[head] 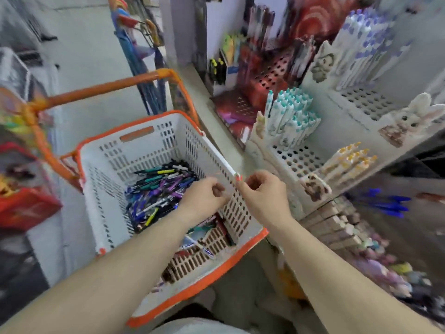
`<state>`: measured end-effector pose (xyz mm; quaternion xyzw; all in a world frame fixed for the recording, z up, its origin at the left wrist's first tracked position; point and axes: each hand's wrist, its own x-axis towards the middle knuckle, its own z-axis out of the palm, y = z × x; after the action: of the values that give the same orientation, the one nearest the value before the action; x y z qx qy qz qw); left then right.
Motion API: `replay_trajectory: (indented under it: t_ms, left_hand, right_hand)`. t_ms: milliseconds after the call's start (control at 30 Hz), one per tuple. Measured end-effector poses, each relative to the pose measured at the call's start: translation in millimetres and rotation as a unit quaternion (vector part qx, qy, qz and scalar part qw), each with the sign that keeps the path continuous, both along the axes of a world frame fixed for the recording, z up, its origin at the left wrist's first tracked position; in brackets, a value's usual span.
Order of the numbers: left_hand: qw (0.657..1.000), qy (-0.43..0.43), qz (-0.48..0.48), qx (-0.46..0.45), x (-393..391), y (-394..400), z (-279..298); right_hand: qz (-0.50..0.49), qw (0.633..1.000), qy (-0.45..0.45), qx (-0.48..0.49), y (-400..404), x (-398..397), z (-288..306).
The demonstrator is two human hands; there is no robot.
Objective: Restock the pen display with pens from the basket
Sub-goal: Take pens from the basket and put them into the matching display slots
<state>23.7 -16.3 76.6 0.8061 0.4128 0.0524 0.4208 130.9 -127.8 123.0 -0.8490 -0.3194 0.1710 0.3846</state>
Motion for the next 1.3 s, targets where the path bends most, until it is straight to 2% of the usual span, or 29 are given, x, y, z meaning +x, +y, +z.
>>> replay_trajectory:
  t_ms: [100,200,300,433,567,667,867,967,1133,1300]
  left_hand:
    - [0.996,0.080,-0.022,-0.021,-24,17,-35]
    - [0.979,0.178,-0.088,-0.039,-40,28,-71]
    - [0.947,0.278,-0.160,0.023,-51,36,-105]
    - [0.890,0.366,-0.253,0.105,-55,40,-139]
    - [0.869,0.396,-0.275,0.108,-50,30,-161]
    - [0.853,0.410,-0.280,0.160,-52,31,-171]
    - [0.876,0.374,-0.237,0.191,-69,56,-170]
    - [0.877,0.376,-0.226,0.195,-64,52,-167]
    - [0.891,0.373,-0.202,0.164,-54,31,-169]
    - [0.862,0.397,-0.240,0.206,-68,39,-171]
  right_hand:
    - [0.078,0.995,-0.032,-0.054,15,-10,-17]
    - [0.114,0.979,-0.142,-0.089,22,-15,-39]
    - [0.105,0.969,-0.196,-0.111,24,-16,-55]
    - [0.104,0.957,-0.188,-0.196,31,-17,-62]
    - [0.075,0.967,-0.144,-0.197,43,-17,-63]
    - [0.071,0.971,-0.139,-0.182,43,-15,-66]
    - [0.075,0.962,-0.178,-0.192,41,-13,-73]
    - [0.062,0.957,-0.199,-0.201,44,-16,-75]
    - [0.048,0.954,-0.206,-0.211,46,-17,-76]
    - [0.049,0.951,-0.214,-0.216,45,-18,-77]
